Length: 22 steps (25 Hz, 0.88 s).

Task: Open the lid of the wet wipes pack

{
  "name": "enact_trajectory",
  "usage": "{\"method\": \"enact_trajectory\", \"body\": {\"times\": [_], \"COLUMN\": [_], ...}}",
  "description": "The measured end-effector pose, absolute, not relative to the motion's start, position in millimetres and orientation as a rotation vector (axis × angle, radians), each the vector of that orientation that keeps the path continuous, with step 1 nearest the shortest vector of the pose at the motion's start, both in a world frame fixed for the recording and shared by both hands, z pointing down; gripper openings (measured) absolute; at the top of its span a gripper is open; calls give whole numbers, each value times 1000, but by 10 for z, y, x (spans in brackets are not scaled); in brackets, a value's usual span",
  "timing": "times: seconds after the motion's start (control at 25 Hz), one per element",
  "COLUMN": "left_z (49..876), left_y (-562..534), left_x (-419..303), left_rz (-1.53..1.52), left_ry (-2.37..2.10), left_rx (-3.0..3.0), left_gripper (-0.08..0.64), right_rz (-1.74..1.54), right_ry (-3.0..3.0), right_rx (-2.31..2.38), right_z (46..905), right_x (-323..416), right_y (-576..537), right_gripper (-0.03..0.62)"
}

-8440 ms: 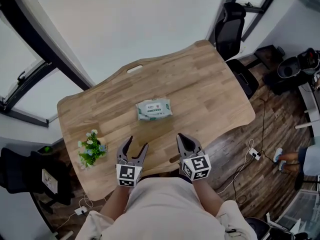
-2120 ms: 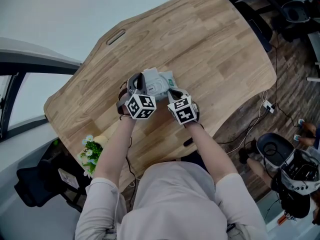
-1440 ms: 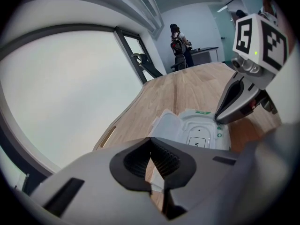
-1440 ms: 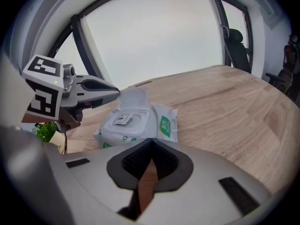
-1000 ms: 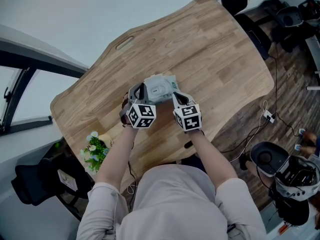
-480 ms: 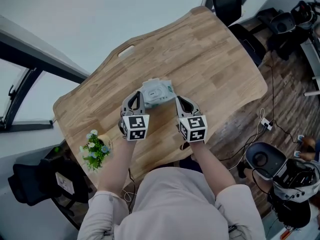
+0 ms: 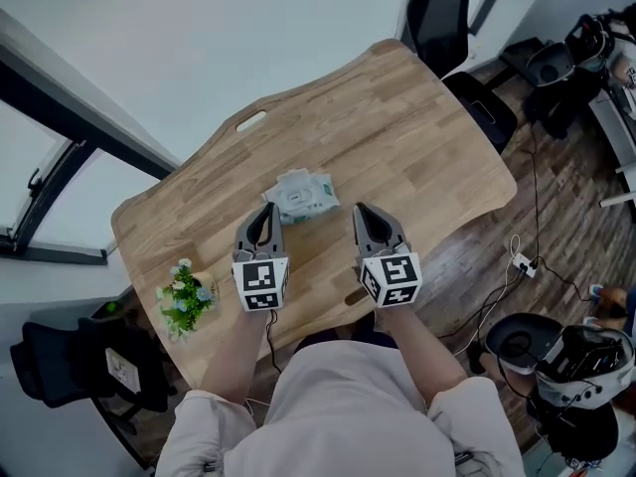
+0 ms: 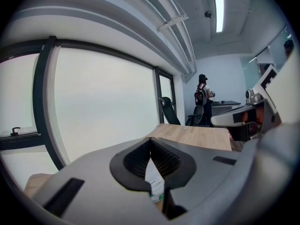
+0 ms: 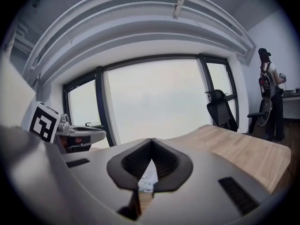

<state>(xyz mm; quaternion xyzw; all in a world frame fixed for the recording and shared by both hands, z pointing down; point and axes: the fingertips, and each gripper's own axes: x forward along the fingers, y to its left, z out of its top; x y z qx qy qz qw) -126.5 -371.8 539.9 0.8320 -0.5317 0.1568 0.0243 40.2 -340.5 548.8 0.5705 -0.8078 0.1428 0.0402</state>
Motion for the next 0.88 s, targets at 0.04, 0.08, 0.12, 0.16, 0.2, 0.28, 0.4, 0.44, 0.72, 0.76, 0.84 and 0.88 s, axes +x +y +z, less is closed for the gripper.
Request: {"method": "enact_trajectory", "body": {"times": [0.04, 0.08, 0.12, 0.16, 0.2, 0.28, 0.4, 0.44, 0.72, 0.76, 0.84, 0.88], "left_z": [5324, 5249, 5177, 5105, 5032, 4882, 4660, 4586, 4233, 4201, 4138, 4109], "left_y": [-3664, -3609, -3552, -3492, -3433, -3322, -3158, -3091, -2656, -2605, -2524, -2493], "left_x": [-1248, -1228, -1210, -1194, -1178, -1152, -1132, -1125, -1100, -1102, -1119, -1134], "left_rz": [460, 434, 410, 388, 370, 342, 274, 234, 51, 37, 12, -1], "left_ry": [-1649, -1649, -1647, -1647, -1649, -1662, -1675, -1674, -1665, -1676, -1714, -1733], "left_rx": [2575, 2577, 2580, 2584, 2591, 2612, 2653, 2672, 2727, 2725, 2718, 2713], "left_gripper": [21, 21, 21, 21, 21, 21, 21, 21, 21, 21, 21, 21], "right_rz": [427, 413, 396, 375, 353, 315, 277, 266, 123, 83, 31, 22], "right_ry": [-2486, -2500, -2518, -2536, -2550, -2562, -2576, -2582, -2602, -2608, -2627, -2638], "right_rx": [1753, 1754, 1753, 1750, 1748, 1751, 1767, 1772, 1766, 1756, 1744, 1743], "right_z": [5412, 5337, 5264, 5194, 5132, 5027, 4883, 4837, 4489, 4414, 4281, 4229], "right_x": [425, 441, 454, 468, 486, 538, 628, 657, 764, 755, 738, 733], "right_y": [-3372, -3337, -3297, -3251, -3199, -3095, -2958, -2911, -2632, -2593, -2538, -2524], "right_gripper": [8, 8, 8, 8, 8, 6, 6, 6, 6, 6, 6, 6]}}
